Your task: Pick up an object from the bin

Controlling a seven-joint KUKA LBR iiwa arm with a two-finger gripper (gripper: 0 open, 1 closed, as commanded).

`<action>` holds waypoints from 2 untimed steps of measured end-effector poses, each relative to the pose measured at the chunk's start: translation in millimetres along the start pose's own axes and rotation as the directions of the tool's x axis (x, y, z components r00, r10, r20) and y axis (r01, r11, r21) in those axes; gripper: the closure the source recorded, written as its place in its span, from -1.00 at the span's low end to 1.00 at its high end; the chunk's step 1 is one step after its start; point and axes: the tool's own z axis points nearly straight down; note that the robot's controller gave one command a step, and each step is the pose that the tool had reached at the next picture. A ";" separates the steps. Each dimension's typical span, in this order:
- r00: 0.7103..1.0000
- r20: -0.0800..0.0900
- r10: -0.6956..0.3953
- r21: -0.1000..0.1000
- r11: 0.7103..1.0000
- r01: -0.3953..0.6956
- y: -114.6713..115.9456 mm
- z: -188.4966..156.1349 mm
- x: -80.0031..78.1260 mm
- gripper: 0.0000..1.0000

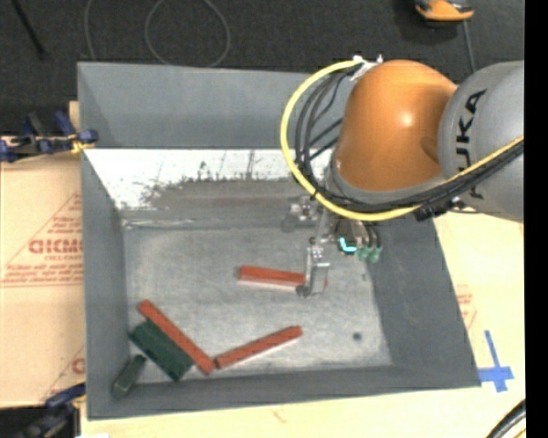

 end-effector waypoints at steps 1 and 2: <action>0.997 0.002 0.072 -0.002 0.997 -0.072 -41.2 175.8 -37.0 -1.00; 0.997 0.006 0.073 -0.003 0.997 -0.073 -40.8 174.6 -38.5 -1.00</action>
Offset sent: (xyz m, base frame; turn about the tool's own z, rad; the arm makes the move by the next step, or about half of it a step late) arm 0.0371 -0.0404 -0.1725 0.0709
